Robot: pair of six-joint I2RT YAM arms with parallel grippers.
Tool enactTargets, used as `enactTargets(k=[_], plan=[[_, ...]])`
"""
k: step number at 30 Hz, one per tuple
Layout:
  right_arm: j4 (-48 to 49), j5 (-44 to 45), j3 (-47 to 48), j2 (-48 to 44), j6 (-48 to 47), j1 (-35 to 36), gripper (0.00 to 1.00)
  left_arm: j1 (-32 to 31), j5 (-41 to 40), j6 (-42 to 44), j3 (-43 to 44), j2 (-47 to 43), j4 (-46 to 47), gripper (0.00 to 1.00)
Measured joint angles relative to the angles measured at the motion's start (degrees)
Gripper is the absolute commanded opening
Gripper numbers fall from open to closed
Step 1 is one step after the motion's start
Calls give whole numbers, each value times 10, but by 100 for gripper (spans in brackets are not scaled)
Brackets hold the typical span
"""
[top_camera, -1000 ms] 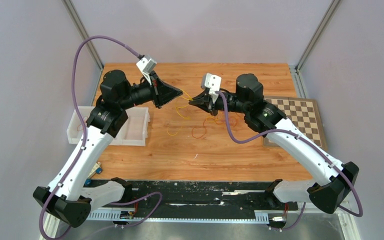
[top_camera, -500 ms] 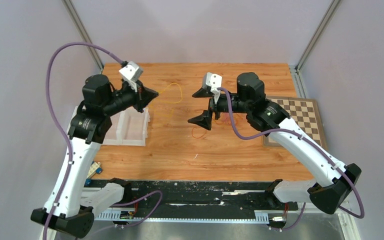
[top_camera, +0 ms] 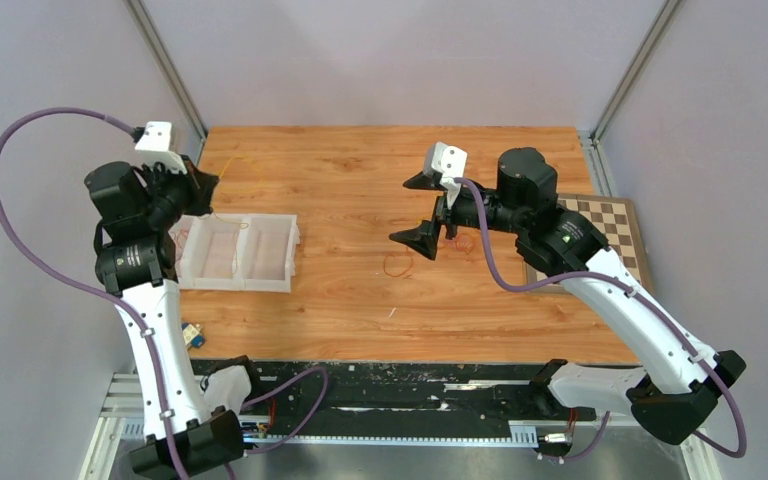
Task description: Untangle the cables
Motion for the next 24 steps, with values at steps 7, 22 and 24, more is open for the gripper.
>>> enactTargets(k=[7,22,24], plan=[[-26,19,3,-1,-11,0,100,114,3,-30,-54,18,72,0],[-73,40,3,-7,-18,0,100,160,-32,-23,-283,37,170,0],[-79,44,3,-7,-18,0,100,160,-50,-23,-287,52,173,0]])
